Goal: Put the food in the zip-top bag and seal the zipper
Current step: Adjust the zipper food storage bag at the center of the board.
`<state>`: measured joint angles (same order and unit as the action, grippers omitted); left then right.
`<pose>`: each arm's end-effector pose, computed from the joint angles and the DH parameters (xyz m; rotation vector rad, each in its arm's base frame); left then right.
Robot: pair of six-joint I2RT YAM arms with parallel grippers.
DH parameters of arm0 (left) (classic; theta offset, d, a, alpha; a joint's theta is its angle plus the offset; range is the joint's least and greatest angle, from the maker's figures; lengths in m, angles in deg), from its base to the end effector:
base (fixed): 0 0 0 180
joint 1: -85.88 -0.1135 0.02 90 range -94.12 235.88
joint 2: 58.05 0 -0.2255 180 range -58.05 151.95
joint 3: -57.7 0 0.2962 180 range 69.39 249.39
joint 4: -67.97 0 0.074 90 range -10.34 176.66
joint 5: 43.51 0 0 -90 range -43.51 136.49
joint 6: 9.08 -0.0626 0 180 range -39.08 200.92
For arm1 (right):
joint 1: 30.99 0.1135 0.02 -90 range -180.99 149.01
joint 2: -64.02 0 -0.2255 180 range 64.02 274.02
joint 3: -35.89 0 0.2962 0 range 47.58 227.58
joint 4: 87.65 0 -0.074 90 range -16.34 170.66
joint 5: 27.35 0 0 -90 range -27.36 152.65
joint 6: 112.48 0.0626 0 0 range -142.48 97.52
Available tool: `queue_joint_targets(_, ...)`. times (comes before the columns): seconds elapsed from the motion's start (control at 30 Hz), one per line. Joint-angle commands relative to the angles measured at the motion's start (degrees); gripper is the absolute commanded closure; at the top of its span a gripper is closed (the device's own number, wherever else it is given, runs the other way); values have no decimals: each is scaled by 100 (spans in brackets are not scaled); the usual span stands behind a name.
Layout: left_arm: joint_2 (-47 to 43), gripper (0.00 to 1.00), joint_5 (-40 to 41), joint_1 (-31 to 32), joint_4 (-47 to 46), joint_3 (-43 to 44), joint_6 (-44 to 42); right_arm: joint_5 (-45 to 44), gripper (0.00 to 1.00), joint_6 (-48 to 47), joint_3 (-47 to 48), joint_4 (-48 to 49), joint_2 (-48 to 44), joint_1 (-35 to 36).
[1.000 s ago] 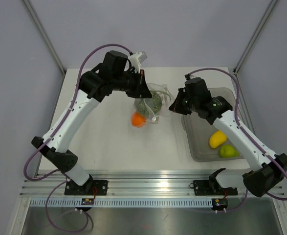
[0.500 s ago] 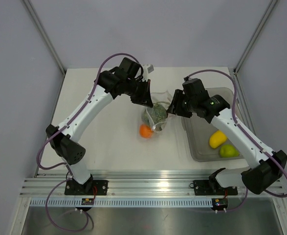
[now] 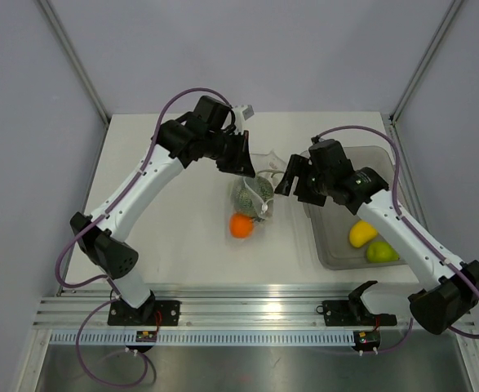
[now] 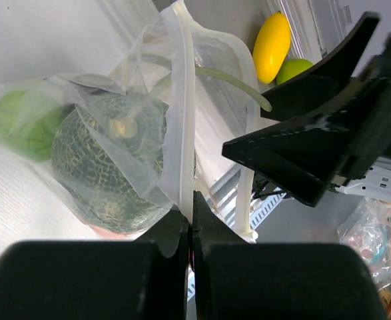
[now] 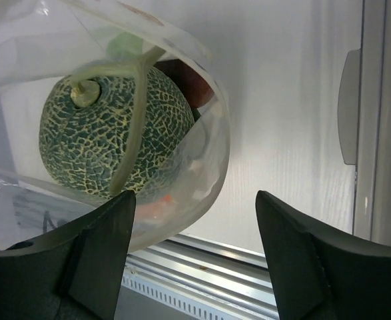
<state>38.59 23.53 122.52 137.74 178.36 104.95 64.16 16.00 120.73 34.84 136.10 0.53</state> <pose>0.3132 -0.2634 0.3638 0.4804 2.4658 -0.9529 0.2860 0.1773 0.2973 0.1347 2.4364 0.6097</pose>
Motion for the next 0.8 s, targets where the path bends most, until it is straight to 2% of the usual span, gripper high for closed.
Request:
queue_joint_targets(0.0, -233, 100, -147, 18, -491, -68, 66, 375, 21, 318, -335, 476, -158, 64)
queue_joint_targets(0.13, -339, 100, -156, 18, -631, -262, 128, 761, 36, 432, -599, 934, -185, 108)
queue_joint_targets(0.17, -356, 100, -156, 18, -649, -297, 128, 884, 50, 432, -600, 996, -176, 125)
queue_joint_targets(0.27, -435, 100, -77, 18, -702, -481, 146, 903, 74, 424, -530, 1110, -115, 152)
queue_joint_targets(0.3, -479, 100, -60, 18, -719, -534, 137, 868, 87, 389, -477, 1102, -106, 152)
queue_joint_targets(0.33, -540, 95, -51, 18, -728, -656, 119, 824, 92, 328, -416, 1076, -54, 143)
queue_joint_targets(0.37, -593, 76, 2, 18, -755, -718, 102, 711, 97, 101, -232, 980, -10, 152)
queue_joint_targets(0.4, -637, 68, 80, 18, -763, -771, 50, 692, 100, -76, -126, 953, 43, 143)
queue_joint_targets(0.5, -734, 51, 546, -69, -659, -702, -65, 990, 100, -893, 305, 874, 359, 152)
queue_joint_targets(0.57, -656, 45, 757, -140, -492, -466, -161, 1314, 100, -1261, 611, 768, 640, 152)
queue_joint_targets(0.77, -217, 37, 1575, -149, -61, -156, -575, 1843, 100, -1773, 886, 698, 940, 143)
